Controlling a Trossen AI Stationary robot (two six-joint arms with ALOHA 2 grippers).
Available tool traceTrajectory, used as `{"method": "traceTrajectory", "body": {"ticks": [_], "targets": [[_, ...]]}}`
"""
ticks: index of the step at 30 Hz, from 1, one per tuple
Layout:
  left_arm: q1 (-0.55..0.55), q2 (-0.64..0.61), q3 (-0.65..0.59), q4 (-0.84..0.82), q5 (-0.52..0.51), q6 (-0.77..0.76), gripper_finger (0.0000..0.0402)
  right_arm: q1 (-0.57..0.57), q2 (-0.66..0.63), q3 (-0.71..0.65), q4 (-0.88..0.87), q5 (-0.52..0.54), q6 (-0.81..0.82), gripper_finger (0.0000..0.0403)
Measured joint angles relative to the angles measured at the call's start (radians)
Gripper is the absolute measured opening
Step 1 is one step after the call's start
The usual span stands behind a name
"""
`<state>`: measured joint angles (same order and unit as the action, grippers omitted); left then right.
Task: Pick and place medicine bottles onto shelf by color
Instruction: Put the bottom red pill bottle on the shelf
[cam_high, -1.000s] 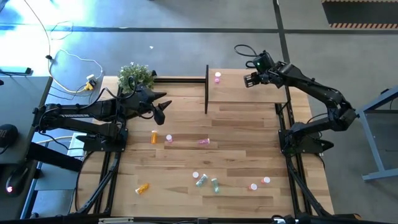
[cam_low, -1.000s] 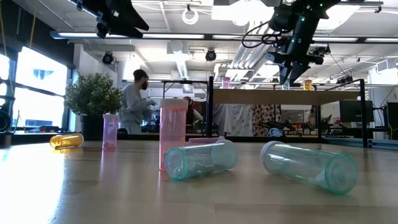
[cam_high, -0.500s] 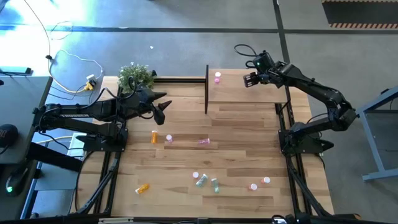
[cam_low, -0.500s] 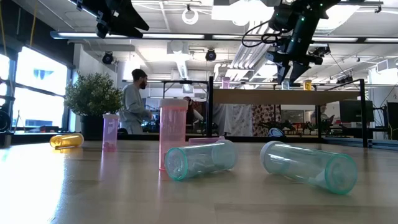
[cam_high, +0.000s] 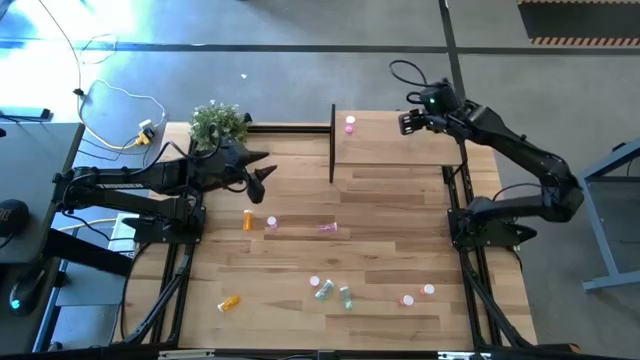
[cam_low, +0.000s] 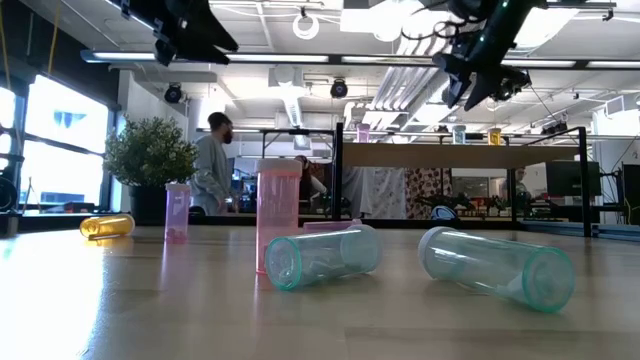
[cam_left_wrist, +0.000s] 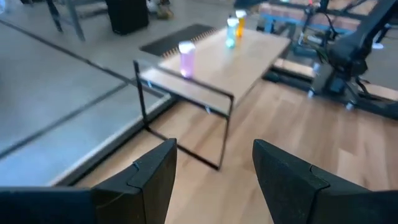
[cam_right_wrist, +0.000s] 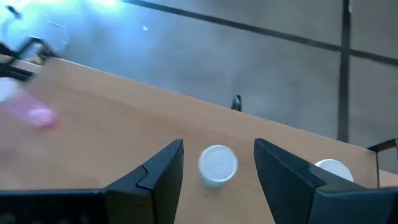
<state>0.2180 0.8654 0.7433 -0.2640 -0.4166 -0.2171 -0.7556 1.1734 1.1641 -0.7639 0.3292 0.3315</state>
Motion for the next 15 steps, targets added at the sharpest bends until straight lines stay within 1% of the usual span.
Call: {"method": "traceTrajectory", "body": {"ticks": [6, 10, 15], "targets": [[0.000, 0.000, 0.000, -0.107, 0.112, -0.093, 0.0200, 0.090, -0.062, 0.000, -0.002, -0.022, 0.038, 0.0188], [-0.011, 0.000, 0.000, -0.158, 0.195, -0.112, 0.0200, 0.175, -0.085, 0.000, -0.008, -0.058, 0.107, 0.0188], [-0.046, 0.000, 0.000, -0.228, 0.204, -0.175, 0.0200, 0.293, -0.096, 0.000, -0.024, -0.060, 0.243, 0.0188]]}}
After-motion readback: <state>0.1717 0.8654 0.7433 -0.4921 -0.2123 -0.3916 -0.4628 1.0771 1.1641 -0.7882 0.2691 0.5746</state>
